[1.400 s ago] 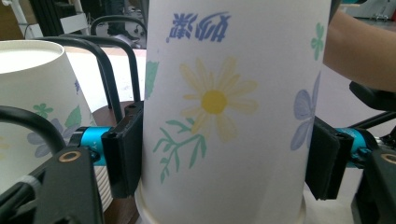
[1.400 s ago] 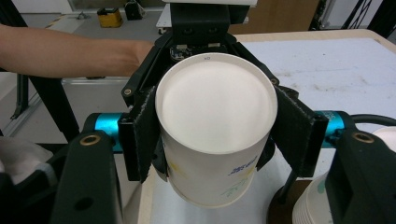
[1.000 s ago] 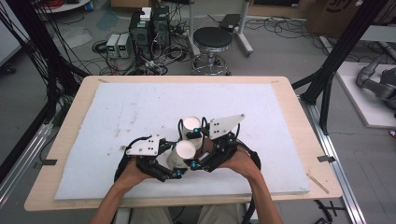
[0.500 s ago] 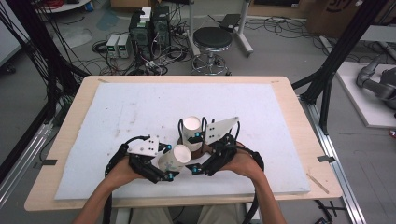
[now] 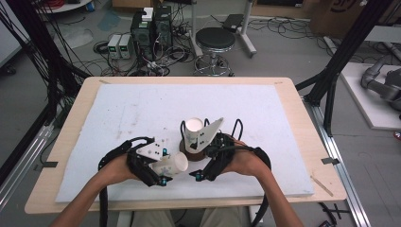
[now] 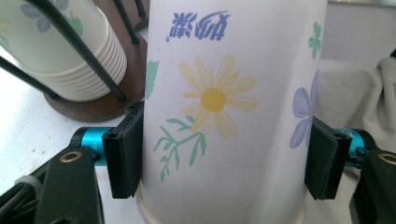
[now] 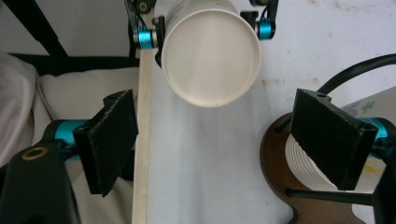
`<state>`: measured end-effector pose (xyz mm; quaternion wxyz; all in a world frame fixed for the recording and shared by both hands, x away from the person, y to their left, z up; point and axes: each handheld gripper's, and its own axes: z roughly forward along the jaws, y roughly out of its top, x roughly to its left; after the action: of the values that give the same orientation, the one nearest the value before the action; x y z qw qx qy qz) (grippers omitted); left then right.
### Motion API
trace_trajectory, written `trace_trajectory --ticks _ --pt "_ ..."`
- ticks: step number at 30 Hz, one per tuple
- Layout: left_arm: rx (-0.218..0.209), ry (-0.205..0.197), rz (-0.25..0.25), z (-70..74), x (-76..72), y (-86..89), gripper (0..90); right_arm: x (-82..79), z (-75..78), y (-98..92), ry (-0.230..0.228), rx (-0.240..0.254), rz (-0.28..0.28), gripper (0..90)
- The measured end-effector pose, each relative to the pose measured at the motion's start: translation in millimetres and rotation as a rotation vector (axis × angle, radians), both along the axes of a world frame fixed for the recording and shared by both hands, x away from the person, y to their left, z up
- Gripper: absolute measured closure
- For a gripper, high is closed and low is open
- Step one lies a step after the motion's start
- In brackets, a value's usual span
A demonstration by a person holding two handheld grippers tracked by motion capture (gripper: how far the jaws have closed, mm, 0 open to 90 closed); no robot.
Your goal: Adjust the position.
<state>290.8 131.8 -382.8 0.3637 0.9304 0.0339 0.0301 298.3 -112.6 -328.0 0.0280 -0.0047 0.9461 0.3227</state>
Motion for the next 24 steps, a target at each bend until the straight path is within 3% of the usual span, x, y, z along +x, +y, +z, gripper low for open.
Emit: trace_trajectory --ticks 1,2,7,10,20,24 --pt "0.000 0.000 0.000 0.0 0.0 0.0 27.6 -0.6 0.3 0.5 0.003 -0.015 -0.001 15.8" --pt "0.038 0.002 -0.010 1.2 -0.4 -0.8 27.6 -0.7 0.6 1.2 0.002 -0.028 -0.001 15.8" --pt "0.104 0.005 -0.027 5.2 -0.6 -3.6 27.6 -1.6 0.1 5.8 0.001 -0.089 0.008 15.9" --pt "0.115 0.003 -0.026 8.7 -0.8 -5.6 27.6 -1.8 -0.3 8.9 -0.005 -0.117 0.018 15.9" --pt "0.128 -0.009 -0.044 12.2 -1.1 -20.2 27.6 -1.1 -2.6 17.3 -0.016 -0.126 0.044 15.9" --pt "0.143 -0.010 -0.061 13.5 -1.3 -29.5 27.6 -2.2 -3.8 20.0 -0.002 -0.150 0.032 15.9"
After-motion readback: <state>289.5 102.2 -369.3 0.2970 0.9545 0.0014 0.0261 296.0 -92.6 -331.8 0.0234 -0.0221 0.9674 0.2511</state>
